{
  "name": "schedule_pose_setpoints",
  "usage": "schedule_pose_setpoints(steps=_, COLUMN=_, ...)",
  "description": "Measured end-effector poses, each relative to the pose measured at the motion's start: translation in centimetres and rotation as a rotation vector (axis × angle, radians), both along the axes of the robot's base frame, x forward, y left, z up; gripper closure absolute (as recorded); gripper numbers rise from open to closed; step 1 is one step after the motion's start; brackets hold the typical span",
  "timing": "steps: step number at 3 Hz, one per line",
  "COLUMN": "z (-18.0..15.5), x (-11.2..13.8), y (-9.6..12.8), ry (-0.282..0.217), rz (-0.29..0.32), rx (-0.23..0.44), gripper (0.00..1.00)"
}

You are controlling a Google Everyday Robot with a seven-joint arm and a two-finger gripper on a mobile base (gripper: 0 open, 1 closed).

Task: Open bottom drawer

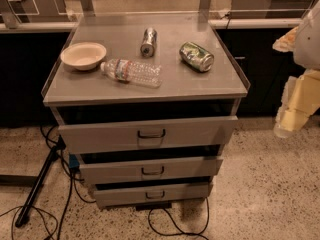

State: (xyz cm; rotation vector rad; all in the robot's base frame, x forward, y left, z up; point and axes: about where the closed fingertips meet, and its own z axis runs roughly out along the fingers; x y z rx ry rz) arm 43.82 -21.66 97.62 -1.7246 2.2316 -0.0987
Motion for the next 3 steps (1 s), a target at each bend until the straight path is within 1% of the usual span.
schedule_pose_setpoints(steps=1, z=-1.7, x=-0.1, y=0.5, ry=0.013, rz=0.028, rx=-0.002, gripper=0.0)
schedule_pose_setpoints(steps=2, z=-1.7, x=-0.1, y=0.5, ry=0.013, rz=0.028, rx=-0.002, gripper=0.0)
schedule_pose_setpoints(steps=3, z=-4.1, x=-0.9, y=1.1, ry=0.032, rz=0.036, rx=0.015, gripper=0.0)
